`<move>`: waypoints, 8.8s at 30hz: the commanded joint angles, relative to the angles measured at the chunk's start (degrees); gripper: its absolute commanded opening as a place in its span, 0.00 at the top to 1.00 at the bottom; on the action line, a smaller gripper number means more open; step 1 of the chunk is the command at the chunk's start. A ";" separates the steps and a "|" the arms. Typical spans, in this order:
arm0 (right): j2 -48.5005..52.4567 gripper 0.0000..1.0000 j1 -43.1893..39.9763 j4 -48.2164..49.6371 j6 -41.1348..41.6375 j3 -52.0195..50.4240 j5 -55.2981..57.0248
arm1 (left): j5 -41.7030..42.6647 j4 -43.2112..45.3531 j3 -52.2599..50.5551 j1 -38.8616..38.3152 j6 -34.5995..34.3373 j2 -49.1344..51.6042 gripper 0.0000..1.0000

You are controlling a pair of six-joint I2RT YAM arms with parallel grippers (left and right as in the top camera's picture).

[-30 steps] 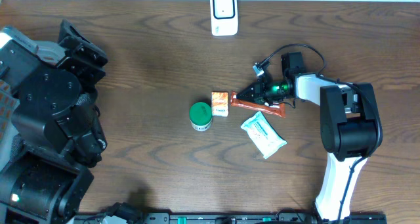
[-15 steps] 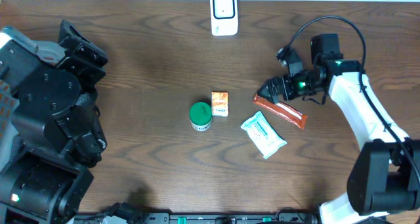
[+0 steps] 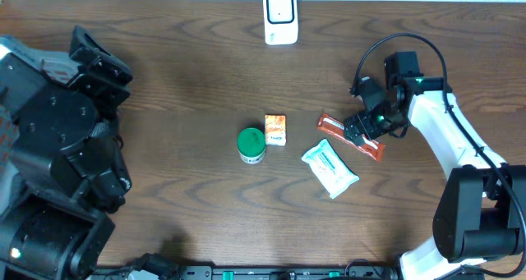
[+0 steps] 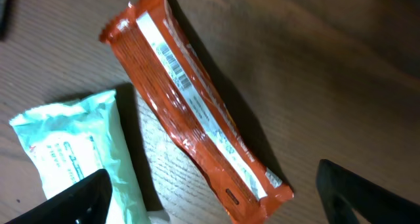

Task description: Scan the item barcode

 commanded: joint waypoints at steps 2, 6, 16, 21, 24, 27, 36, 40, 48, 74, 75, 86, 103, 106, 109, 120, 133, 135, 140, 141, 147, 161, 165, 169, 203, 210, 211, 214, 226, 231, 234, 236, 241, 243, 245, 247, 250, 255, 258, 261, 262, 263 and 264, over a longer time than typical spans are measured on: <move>0.37 0.12 -0.11 0.74 -0.79 -3.56 0.79 | -1.20 0.33 0.17 0.24 0.96 -1.16 0.20; 0.37 0.13 -0.09 3.54 -0.24 -6.84 0.70 | -1.20 0.33 0.20 0.24 0.96 -1.66 0.20; 0.37 0.13 -2.27 9.16 1.68 -10.73 0.96 | -1.20 0.31 0.20 0.24 0.96 -2.14 0.20; 0.37 0.13 -3.65 11.17 1.70 -10.86 0.94 | -1.22 0.31 0.17 0.24 0.96 -2.14 0.20; 0.37 0.10 -4.33 12.46 1.68 -10.86 0.79 | -1.22 0.33 0.17 0.24 0.96 -2.14 0.20; 0.50 0.07 -4.52 13.09 1.57 -10.88 0.26 | -1.31 0.31 0.17 0.24 0.96 -2.14 0.20; 8.09 0.27 -4.46 12.94 0.11 -10.88 -2.56 | -3.56 0.33 0.20 0.24 0.96 -2.14 0.20; 11.82 0.69 -4.44 11.45 -0.04 -10.88 -2.54 | -3.56 0.33 0.20 0.24 0.96 -2.14 0.20; 8.44 0.99 -4.48 10.69 0.00 -9.90 -6.23 | -3.56 0.33 0.20 0.24 0.96 -2.14 0.20; -38.29 0.99 19.10 5.97 1.68 -8.28 2.14 | -3.54 0.28 0.20 0.24 0.94 -2.14 0.20; -38.40 0.99 19.93 5.86 1.75 -8.31 1.99 | -3.54 0.28 0.20 0.24 0.94 -2.14 0.19; -17.79 0.99 16.94 21.81 6.91 -14.47 6.82 | -3.50 0.28 0.20 0.24 0.92 -2.14 0.19; -3.72 0.01 16.85 37.90 14.60 -12.87 8.76 | -3.52 0.24 0.20 0.24 0.94 -2.12 0.19; -8.59 0.59 16.79 39.04 19.15 -12.24 6.27 | -3.52 0.11 0.17 0.24 0.94 -2.08 0.19; -9.92 0.99 16.79 42.07 22.71 -12.24 6.27 | -3.52 0.07 0.17 0.24 0.94 -2.08 0.19; 3.80 0.99 16.76 46.88 26.03 -12.24 6.29 | -3.52 0.09 0.20 0.24 0.94 -2.03 0.20; 13.14 0.99 17.20 42.34 26.10 -12.35 6.25 | -3.52 0.09 0.17 0.24 0.94 -2.03 0.19; 13.29 0.99 17.31 42.42 26.03 -12.35 5.62 | -3.52 0.09 0.17 0.24 0.94 -2.03 0.19; 8.20 0.99 17.29 39.98 25.49 -10.14 -1.75 | -3.54 0.09 0.17 0.24 0.94 -2.03 0.19; 5.77 0.99 17.14 38.49 25.55 -9.27 -4.07 | -3.54 0.09 0.20 0.24 0.94 -2.03 0.19; -8.28 0.01 12.70 26.80 25.70 -6.49 -19.12 | -3.52 0.11 0.20 0.24 0.94 -2.03 0.19; -4.46 0.01 -2.54 20.50 20.31 -10.38 -31.89 | -3.50 0.11 0.20 0.24 0.92 -2.03 0.19; 3.98 0.01 -5.81 30.14 20.48 -10.36 -41.64 | -3.50 0.09 0.20 0.24 0.92 -2.03 0.19; 12.44 0.01 -6.80 34.05 22.21 -9.07 -47.10 | -3.52 0.09 0.17 0.24 0.94 -2.03 0.19; 29.94 0.14 -2.69 29.05 26.56 -8.46 -29.03 | -3.52 0.09 0.20 0.24 0.94 -2.03 0.19; 33.46 0.07 -2.08 27.50 27.08 -8.46 -24.13 | -3.52 0.07 0.17 0.24 0.94 -2.03 0.19; 34.21 0.01 -1.79 27.52 28.02 -8.46 -22.62 | -3.52 0.09 0.20 0.24 0.94 -2.03 0.20; 36.09 0.01 -0.70 26.45 29.42 -8.46 -17.94 | -3.52 0.09 0.20 0.24 0.94 -2.03 0.19; 36.89 0.05 2.16 16.52 37.33 -8.46 5.92 | -3.52 0.13 0.20 0.24 0.94 -2.03 0.19; 36.89 0.24 3.80 16.20 36.54 -8.46 6.99 | -3.52 0.13 0.17 0.24 0.94 -2.08 0.19; 36.92 0.47 4.79 16.22 36.35 -8.46 8.46 | -3.52 0.13 0.17 0.24 0.94 -2.08 0.19; 36.92 0.70 5.33 16.68 36.26 -8.46 8.46 | -3.54 0.13 0.17 0.24 0.94 -2.10 0.19; 36.92 0.99 5.33 18.69 35.98 -8.46 7.06 | -3.52 0.13 0.17 0.24 0.92 -2.08 0.19; 36.85 0.99 5.27 19.80 36.00 -8.37 6.23 | -3.52 0.13 0.20 0.24 0.94 -2.10 0.19; 36.20 0.99 5.25 20.00 36.00 -8.02 6.32 | -3.54 0.13 0.20 0.24 0.94 -2.10 0.19; 34.18 0.99 5.09 19.08 35.95 -7.74 6.32 | -3.52 0.13 0.20 0.24 0.94 -2.10 0.19; 27.10 0.99 5.11 18.80 34.36 -7.72 6.29 | -3.52 0.11 0.20 0.24 0.94 -2.08 0.19; 14.08 0.98 6.62 17.94 30.05 -7.74 7.28 | -3.52 0.11 0.17 0.24 0.94 -2.08 0.19; 6.43 0.99 8.07 16.76 29.33 -7.74 9.64 | -3.52 0.09 0.20 0.24 0.94 -2.08 0.19; 0.61 0.98 9.40 15.02 28.17 -7.74 11.58 | -3.54 0.07 0.17 0.24 0.94 -2.08 0.19; -0.76 0.98 9.88 14.38 28.17 -7.72 12.87 | -3.52 0.07 0.20 0.24 0.94 -2.08 0.19; -2.38 0.98 10.38 13.79 28.15 -7.72 14.29 | -3.52 0.02 0.20 0.24 0.94 -2.08 0.19; -3.43 0.98 10.78 13.57 27.63 -7.74 15.08 | -3.52 -0.09 0.17 0.24 0.94 -2.08 0.19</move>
